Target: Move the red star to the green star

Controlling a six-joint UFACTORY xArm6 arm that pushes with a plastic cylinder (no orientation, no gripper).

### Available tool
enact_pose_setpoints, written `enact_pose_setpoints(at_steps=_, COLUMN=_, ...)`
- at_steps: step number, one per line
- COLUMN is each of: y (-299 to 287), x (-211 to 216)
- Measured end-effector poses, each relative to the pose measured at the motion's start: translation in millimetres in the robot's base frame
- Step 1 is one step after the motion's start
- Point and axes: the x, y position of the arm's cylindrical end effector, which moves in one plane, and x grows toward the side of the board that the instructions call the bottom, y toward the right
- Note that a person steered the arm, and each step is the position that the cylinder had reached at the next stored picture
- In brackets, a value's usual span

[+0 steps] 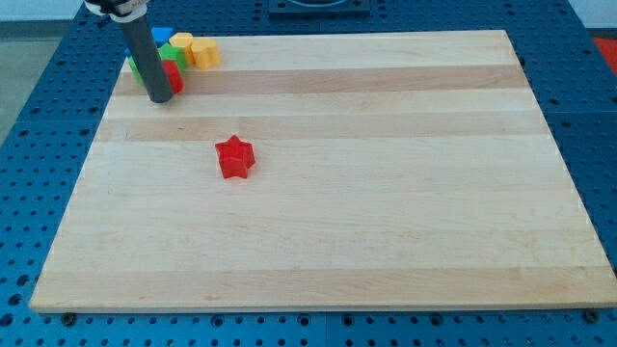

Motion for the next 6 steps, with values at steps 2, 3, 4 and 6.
enact_pose_setpoints(at_steps=2, y=0.0, x=7.3)
enact_pose_setpoints(at_steps=3, y=0.0, x=73.7)
enact_pose_setpoints(at_steps=4, y=16.2, x=139.0)
enact_pose_setpoints(at_steps=6, y=100.3, x=189.7)
